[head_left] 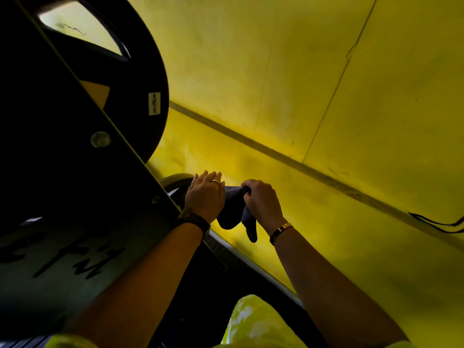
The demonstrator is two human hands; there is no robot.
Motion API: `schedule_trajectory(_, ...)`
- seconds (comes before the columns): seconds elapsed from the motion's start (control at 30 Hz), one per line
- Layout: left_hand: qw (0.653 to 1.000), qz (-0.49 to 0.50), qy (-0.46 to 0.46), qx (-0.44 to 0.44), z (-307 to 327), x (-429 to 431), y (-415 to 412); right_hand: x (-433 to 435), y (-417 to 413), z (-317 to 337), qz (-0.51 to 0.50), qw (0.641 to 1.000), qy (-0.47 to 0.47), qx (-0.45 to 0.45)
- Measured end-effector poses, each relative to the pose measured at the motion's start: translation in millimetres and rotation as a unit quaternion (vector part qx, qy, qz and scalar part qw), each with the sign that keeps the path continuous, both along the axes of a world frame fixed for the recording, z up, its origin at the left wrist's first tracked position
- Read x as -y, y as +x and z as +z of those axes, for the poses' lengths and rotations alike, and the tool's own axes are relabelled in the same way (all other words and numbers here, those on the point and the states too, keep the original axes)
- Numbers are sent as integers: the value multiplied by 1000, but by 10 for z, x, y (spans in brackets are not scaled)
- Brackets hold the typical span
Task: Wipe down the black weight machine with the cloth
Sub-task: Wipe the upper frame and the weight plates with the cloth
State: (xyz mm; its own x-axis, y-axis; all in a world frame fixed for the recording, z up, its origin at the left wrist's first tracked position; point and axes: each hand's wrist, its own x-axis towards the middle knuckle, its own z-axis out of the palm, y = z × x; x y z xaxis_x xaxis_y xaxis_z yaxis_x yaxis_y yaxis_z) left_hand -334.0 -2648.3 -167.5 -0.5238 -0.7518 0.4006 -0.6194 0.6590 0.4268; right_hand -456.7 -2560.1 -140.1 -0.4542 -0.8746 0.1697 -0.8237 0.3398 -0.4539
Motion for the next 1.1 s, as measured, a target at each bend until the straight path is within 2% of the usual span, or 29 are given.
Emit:
schedule_trajectory(0.4, 998, 50, 16, 27, -110, 376, -328, 739, -441, -129, 77, 997, -18, 16)
schedule_trajectory(0.67, 987, 144, 39, 57, -181, 749, -1141, 1245, -1311, -181, 176, 984, -18, 32)
schedule_trajectory(0.87, 968, 235, 60, 58, -136, 864, -1658, 1490, -1875, -176, 258, 965, 35, 24)
schedule_trajectory(1.1, 939, 330, 32, 88, -89, 624, -1640, 1507, -1874, -181, 339, 940, 20, 39)
